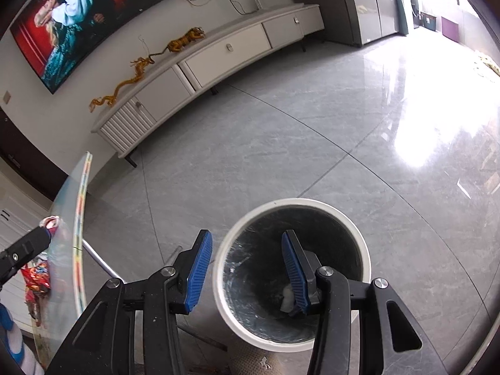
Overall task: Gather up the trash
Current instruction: 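Open the right tool over the bin while the left tool releases the tissue, then move both open tools back over the cluttered table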
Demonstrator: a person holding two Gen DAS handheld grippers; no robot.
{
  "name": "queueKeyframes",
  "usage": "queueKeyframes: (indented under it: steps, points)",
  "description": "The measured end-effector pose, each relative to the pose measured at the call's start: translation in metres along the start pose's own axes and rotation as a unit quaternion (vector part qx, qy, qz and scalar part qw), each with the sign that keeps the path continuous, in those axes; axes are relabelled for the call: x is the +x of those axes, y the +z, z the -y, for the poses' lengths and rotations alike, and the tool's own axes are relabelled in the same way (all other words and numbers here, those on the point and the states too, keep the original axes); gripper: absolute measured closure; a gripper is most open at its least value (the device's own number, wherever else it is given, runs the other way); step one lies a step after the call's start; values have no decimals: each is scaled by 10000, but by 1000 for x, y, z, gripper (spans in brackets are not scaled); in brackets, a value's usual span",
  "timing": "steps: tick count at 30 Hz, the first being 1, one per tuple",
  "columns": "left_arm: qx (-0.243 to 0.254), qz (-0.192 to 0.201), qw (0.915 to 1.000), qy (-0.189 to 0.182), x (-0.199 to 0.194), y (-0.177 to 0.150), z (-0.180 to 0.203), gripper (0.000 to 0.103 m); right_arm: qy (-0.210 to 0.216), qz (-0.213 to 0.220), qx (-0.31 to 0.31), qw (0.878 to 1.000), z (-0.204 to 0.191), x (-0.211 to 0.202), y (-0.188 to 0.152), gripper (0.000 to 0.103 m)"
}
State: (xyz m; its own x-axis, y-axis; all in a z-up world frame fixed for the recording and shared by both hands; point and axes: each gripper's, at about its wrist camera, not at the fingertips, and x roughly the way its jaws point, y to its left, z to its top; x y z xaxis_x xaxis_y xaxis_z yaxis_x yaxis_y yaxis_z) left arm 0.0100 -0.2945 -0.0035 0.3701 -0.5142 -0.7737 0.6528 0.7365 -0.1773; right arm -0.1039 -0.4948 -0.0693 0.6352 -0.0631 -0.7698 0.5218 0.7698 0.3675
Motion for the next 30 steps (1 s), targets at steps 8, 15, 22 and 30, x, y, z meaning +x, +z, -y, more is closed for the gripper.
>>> queueKeyframes:
  steps: [8,15,22,30]
  points:
    - [-499,639,9950,578,-75,-22,-63,68,211,252,-303,9990,-47,-26,4,59]
    - [-893,1084,9847,1036,-131,-46,-105,56,383,314,-794,9956,-108,-40,0,59]
    - [-1349,1290,9728,1374,-166,-75,-151,56,632,276,-1385,9880,-175,-45,-13,54]
    - [-1763,1334,9621,1595,-184,-101,-186,56,854,150,-1822,9794,-220,-46,-32,51]
